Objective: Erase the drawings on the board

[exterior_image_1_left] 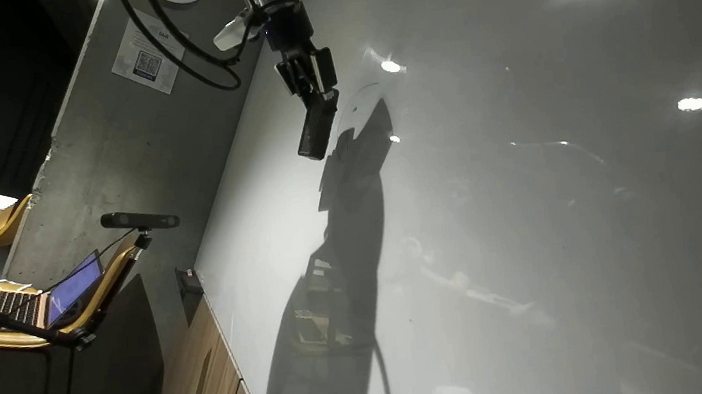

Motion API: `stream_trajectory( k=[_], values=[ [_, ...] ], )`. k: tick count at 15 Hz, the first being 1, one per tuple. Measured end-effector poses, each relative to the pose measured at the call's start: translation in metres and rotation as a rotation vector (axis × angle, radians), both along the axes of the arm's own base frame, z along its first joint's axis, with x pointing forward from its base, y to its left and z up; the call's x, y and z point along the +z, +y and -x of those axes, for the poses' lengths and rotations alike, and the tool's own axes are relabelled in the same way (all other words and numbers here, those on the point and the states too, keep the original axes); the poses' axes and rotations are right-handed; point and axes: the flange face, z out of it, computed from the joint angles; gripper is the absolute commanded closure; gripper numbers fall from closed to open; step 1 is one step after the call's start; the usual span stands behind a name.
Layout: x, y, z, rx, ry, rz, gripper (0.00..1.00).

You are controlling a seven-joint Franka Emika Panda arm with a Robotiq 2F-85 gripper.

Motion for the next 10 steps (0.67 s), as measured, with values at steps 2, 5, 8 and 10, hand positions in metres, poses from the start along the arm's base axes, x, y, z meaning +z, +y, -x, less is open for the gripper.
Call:
stream_trajectory(
  k=[2, 5, 8, 10],
  values=[
    [0.0017, -0.0017, 0.0019, -0.004, -0.006, 0.009, 0.68],
    [0.0022, -0.0025, 0.0044, -0.006, -0.009, 0.014, 0.68],
    [0.0018, -0.0026, 0.0055, -0.007, -0.009, 0.014, 0.68],
    [0.0012, -0.0026, 0.0055, -0.007, -0.007, 0.015, 0.68]
  ],
)
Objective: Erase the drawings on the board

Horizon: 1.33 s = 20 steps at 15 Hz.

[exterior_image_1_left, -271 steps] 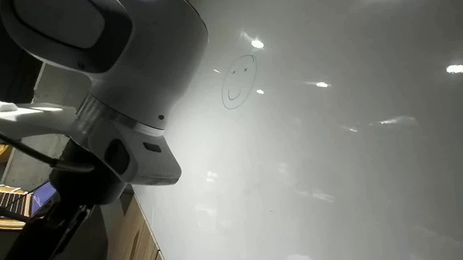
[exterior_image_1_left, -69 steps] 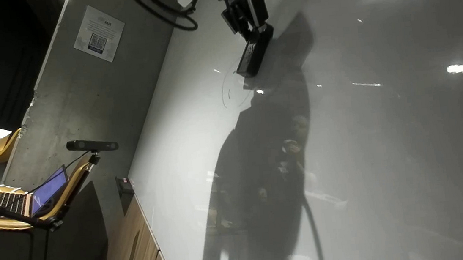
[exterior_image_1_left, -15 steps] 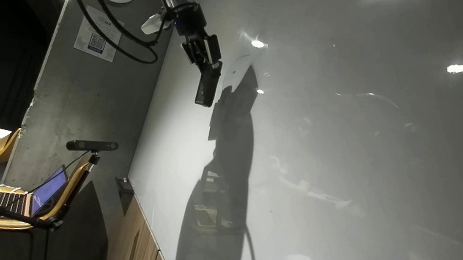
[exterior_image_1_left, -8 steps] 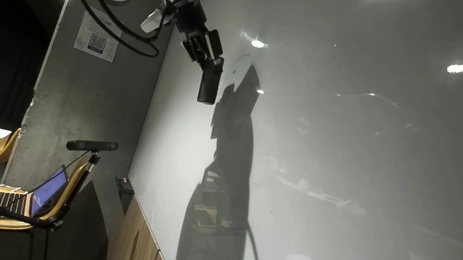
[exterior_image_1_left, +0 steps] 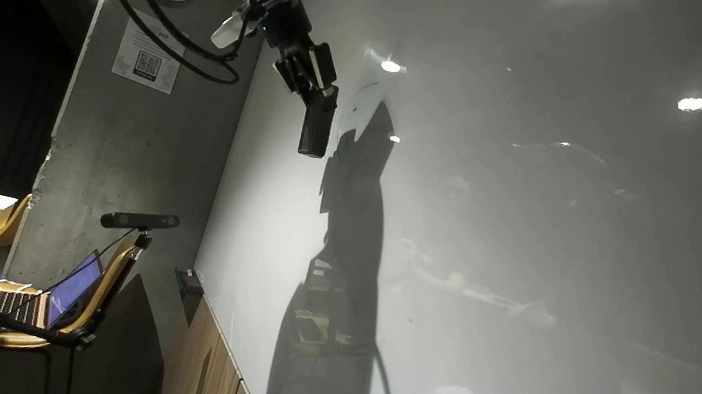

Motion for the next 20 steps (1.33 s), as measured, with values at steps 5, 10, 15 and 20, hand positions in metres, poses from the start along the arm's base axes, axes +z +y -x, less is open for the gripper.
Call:
stream_trajectory(
  k=[5, 10, 15, 20],
  values=[
    [-0.005, 0.0, 0.001, -0.001, 0.014, 0.003, 0.68],
    [-0.008, 0.0, 0.004, -0.002, 0.027, 0.007, 0.68],
    [-0.008, 0.0, 0.01, 0.0, 0.038, 0.009, 0.68],
    [-0.014, 0.003, 0.019, 0.007, 0.093, 0.02, 0.68]
  ],
)
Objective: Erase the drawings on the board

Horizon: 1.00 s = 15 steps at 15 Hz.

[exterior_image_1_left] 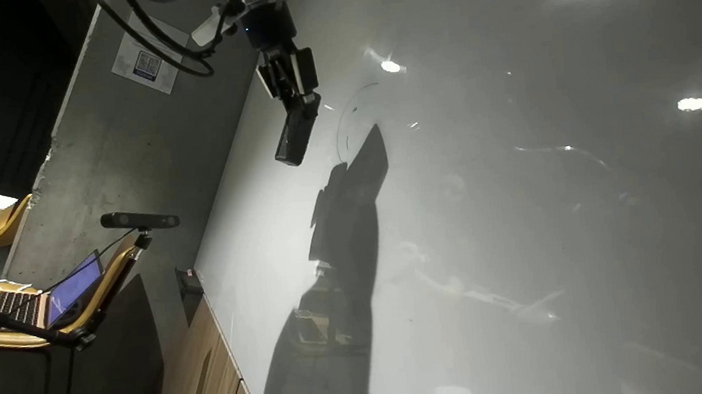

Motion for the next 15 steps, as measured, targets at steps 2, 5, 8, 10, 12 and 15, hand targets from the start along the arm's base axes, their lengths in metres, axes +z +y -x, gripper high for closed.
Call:
stream_trajectory(
  k=[2, 5, 8, 10, 12, 15],
  values=[
    [-0.001, 0.0003, 0.0008, 0.0, 0.009, 0.002, 0.68],
    [-0.0018, 0.0009, 0.0011, 0.002, 0.016, 0.002, 0.68],
    [-0.0018, 0.0032, 0.0018, 0.008, 0.016, 0.0, 0.68],
    [-0.0019, 0.0043, 0.0021, 0.011, 0.017, -0.001, 0.68],
    [-0.0018, 0.005, 0.0023, 0.013, 0.017, -0.001, 0.68],
    [-0.0018, 0.0052, 0.0024, 0.013, 0.016, -0.001, 0.68]
  ],
)
